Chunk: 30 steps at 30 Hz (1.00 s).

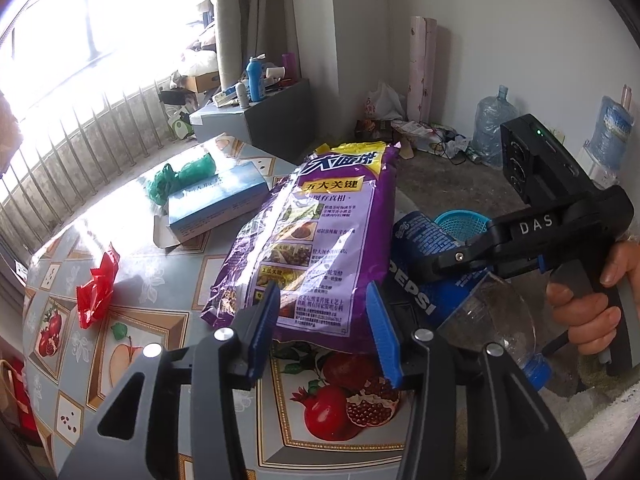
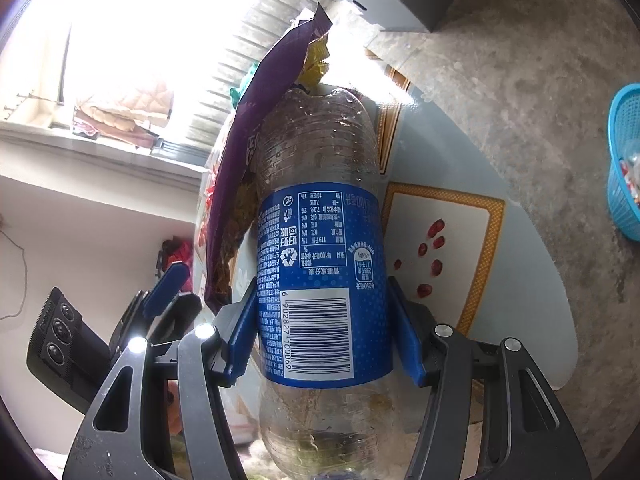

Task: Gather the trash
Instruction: 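Lift the Pepsi bottle with the right tool while the left tool reaches toward the purple snack bag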

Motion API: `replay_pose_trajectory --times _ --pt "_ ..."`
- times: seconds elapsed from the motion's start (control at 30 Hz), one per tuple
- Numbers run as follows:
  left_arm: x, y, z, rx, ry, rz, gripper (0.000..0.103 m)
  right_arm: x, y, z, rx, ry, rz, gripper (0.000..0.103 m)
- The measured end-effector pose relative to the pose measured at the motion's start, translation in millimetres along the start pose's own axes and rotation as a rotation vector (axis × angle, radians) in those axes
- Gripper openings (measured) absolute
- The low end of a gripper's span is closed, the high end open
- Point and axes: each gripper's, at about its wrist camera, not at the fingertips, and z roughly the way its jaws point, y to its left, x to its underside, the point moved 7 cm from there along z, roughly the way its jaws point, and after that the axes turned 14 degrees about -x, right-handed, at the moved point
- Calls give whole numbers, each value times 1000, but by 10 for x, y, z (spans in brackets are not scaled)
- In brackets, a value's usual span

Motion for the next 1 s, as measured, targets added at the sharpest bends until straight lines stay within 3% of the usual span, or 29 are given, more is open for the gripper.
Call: replay_pose_trajectory --times 0.27,1.0 --pt "23 -60 51 -15 5 43 55 -17 -23 -4 -28 3 8 56" --pt "61 -127 116 -27 20 77 56 -37 -53 -6 -40 8 8 56"
